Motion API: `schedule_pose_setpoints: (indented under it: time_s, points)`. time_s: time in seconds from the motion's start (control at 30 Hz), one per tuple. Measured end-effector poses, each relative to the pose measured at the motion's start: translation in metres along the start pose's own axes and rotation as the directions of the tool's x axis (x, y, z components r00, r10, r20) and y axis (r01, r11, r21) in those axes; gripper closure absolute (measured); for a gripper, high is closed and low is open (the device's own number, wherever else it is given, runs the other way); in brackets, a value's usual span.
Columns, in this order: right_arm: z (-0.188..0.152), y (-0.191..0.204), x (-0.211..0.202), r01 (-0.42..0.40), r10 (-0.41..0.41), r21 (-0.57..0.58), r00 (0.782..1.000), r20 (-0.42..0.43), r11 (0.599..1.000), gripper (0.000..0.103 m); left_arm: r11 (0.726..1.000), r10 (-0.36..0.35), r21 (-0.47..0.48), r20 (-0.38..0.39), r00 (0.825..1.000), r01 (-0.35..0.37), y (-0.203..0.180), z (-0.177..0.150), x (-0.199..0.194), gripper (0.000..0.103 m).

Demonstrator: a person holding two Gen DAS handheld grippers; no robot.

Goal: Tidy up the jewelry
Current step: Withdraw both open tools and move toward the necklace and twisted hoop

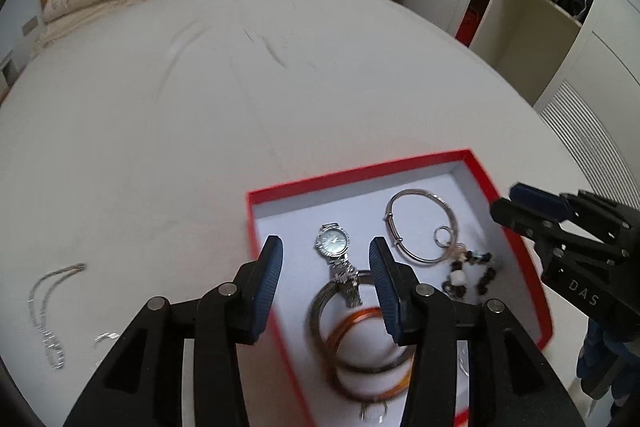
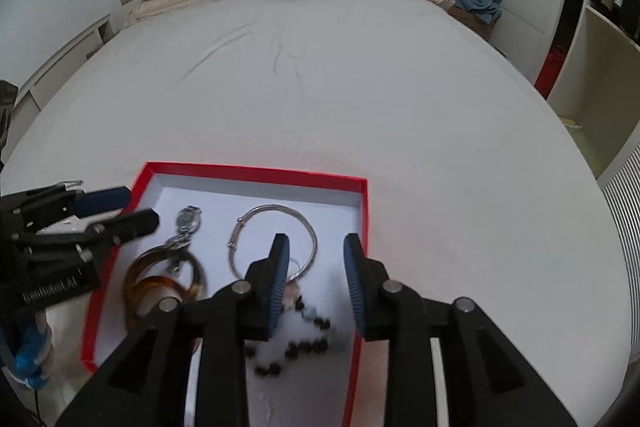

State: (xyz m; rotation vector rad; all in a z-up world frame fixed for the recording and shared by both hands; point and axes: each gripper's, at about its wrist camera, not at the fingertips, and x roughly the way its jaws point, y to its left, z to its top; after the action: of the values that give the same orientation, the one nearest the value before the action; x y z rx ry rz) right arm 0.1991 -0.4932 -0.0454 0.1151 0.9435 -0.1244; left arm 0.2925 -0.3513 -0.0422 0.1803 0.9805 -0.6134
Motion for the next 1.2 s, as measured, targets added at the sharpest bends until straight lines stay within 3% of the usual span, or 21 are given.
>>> schedule_pose_setpoints:
  time_s: [0.13,0.53,0.63,1.0,1.2]
  points:
    - [-0.007,0.008,-0.034,-0.005,0.005,-0.006,1.000,0.011,1.000,0.076,0.998,0.049,-0.036,0.030,0.998,-0.048,0.012,-0.015,-0.042,0.046]
    - [-0.040,0.074,-0.137,-0.097,0.099,-0.031,0.993,0.063,0.995,0.076,0.965,0.233,-0.139,0.067,0.970,-0.222,0.074,-0.119,-0.188,0.042]
    - [-0.052,0.095,-0.159,-0.128,0.131,-0.034,0.988,0.081,0.991,0.076,0.946,0.285,-0.186,0.089,0.954,-0.266,0.085,-0.144,-0.227,0.034]
    - [-0.088,0.159,-0.221,-0.171,0.182,-0.092,0.975,0.129,0.981,0.067,0.900,0.417,-0.227,0.193,0.888,-0.373,0.090,-0.211,-0.326,0.031]
    - [-0.103,0.177,-0.248,-0.182,0.199,-0.114,0.968,0.153,0.977,0.067,0.890,0.437,-0.248,0.224,0.871,-0.382,0.087,-0.239,-0.356,0.030]
